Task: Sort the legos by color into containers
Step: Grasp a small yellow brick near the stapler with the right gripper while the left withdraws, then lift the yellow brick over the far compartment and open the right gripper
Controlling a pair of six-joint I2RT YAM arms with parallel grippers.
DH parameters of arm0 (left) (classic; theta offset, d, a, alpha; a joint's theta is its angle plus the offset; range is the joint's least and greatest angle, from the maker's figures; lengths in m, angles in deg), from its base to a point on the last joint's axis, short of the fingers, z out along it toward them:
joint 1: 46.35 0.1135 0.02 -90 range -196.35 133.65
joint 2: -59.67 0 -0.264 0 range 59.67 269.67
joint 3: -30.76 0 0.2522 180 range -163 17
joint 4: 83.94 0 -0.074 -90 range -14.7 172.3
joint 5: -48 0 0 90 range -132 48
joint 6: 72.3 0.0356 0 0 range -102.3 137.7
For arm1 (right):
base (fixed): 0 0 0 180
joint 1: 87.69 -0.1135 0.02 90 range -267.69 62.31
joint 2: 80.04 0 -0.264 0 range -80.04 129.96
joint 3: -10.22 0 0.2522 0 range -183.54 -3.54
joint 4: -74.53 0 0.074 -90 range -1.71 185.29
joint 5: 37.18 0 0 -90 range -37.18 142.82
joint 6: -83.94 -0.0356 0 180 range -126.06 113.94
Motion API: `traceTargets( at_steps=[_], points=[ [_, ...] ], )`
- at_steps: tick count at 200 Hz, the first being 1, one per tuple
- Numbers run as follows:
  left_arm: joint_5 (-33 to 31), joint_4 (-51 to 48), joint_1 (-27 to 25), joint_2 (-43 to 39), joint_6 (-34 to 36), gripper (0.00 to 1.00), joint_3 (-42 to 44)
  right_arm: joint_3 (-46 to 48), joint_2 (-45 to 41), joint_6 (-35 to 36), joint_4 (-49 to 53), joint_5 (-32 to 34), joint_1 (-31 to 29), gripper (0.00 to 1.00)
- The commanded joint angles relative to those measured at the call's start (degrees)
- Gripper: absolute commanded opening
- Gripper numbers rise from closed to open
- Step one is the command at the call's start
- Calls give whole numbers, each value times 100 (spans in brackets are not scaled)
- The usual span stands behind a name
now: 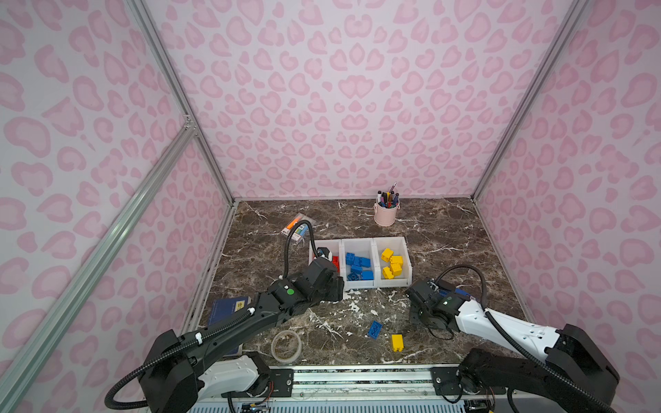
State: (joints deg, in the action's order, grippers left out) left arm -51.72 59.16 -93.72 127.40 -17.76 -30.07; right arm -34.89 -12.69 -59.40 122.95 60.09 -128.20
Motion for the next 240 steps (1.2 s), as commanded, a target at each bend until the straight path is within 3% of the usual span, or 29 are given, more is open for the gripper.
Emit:
traceTargets(
  at_steps=[1, 37, 67, 109, 151, 160, 174, 186, 240],
  points=[
    [-118, 11, -16, -65, -22, 70, 31, -296, -45, 159, 214, 222, -20, 34],
    [-131, -66, -49, -240, -87, 70, 150, -1570, 219, 931, 396, 714, 116, 34],
    [-160, -119, -112, -421, -237, 71, 302, -2676, 1083, 1605, 178, 347, 614, 34],
    [-250, -189, -387, -602, -487, 71, 543, -4175, 2648, 2227, 457, -110, 870, 34],
    [-368, -235, -741, -583, -747, 71, 666, -4472, 3258, 2270, 317, -406, 869, 34],
    [-405, -253, -811, -569, -770, 71, 671, -4453, 3258, 2252, 279, -430, 869, 37],
    [-444, -270, -885, -520, -792, 71, 656, -4432, 3233, 2240, 283, -425, 870, 52],
    [-444, -279, -927, -465, -784, 71, 633, -4441, 3202, 2238, 313, -399, 870, 59],
    [-454, -282, -1052, -296, -752, 71, 550, -4312, 2949, 2183, 332, -353, 870, 63]
  ],
)
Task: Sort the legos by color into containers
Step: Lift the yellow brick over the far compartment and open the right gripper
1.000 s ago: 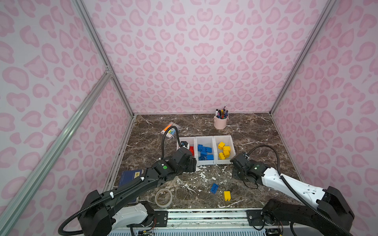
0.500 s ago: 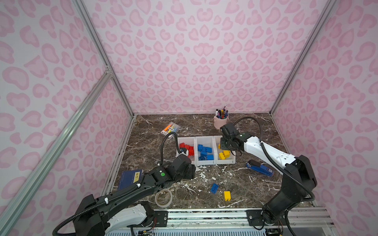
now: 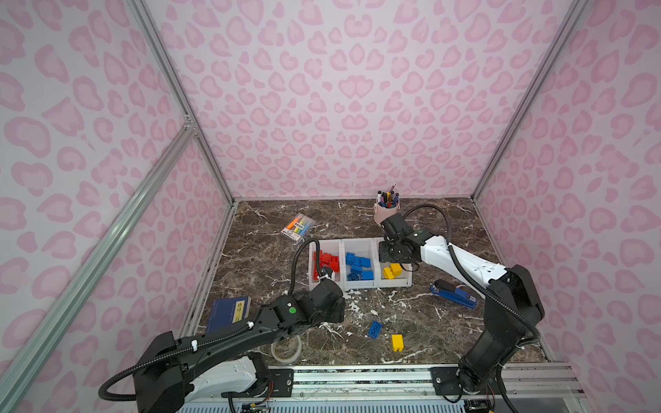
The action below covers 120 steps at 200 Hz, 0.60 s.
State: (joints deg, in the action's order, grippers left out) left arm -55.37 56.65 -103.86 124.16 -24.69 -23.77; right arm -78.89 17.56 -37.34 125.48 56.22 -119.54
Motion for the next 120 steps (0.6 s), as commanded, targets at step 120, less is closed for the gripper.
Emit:
traceTargets(
  at_steps=[120],
  points=[
    [-10, -3, -241, 290, 91, 71, -179, 556, -658, -206, 122, 213, 4, 64]
  ],
)
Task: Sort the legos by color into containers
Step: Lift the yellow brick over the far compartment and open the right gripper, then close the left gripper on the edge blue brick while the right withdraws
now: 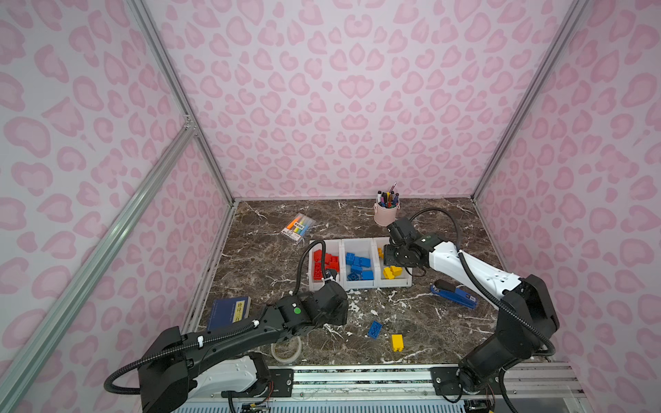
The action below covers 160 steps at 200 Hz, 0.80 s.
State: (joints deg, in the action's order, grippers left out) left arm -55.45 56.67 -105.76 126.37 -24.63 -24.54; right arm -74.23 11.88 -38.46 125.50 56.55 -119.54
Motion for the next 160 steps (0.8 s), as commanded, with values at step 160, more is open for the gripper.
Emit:
traceTargets(
  at_steps=[160],
  points=[
    [581, 47, -1311, 2596, 995, 72, -1577, 2283, -2527, -675, 208, 549, 288, 65]
  ],
)
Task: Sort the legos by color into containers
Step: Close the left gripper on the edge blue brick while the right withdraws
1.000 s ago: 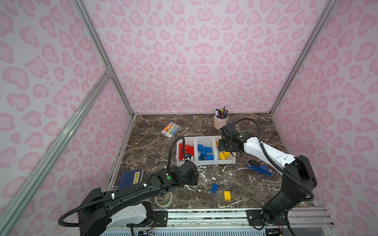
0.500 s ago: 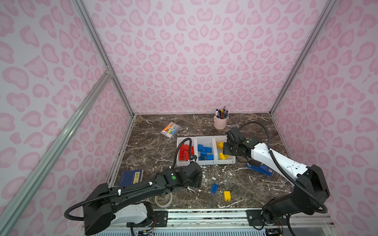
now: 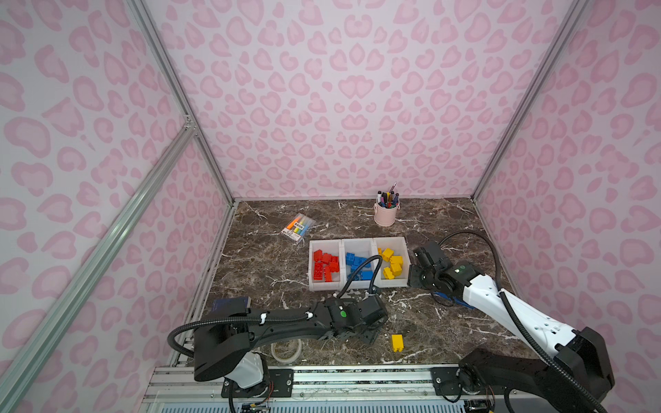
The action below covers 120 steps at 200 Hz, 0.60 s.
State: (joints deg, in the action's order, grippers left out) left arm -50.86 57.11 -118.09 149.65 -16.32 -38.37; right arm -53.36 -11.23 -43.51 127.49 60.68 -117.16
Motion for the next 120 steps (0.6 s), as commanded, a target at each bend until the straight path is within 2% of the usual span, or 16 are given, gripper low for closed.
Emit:
traceTargets(
  at_steps=[1, 79, 120],
  points=[
    [126, 4, -78, 276, 171, 72, -197, 203, -232, -177, 4, 141, 53, 65],
    [100, -120, -154, 991, 255, 70, -618, 542, -674, -214, -56, 173, 175, 65],
    [17, -165, -158, 1193, 290, 61, -745, 628, -762, -221, -64, 137, 191, 65]
  ],
)
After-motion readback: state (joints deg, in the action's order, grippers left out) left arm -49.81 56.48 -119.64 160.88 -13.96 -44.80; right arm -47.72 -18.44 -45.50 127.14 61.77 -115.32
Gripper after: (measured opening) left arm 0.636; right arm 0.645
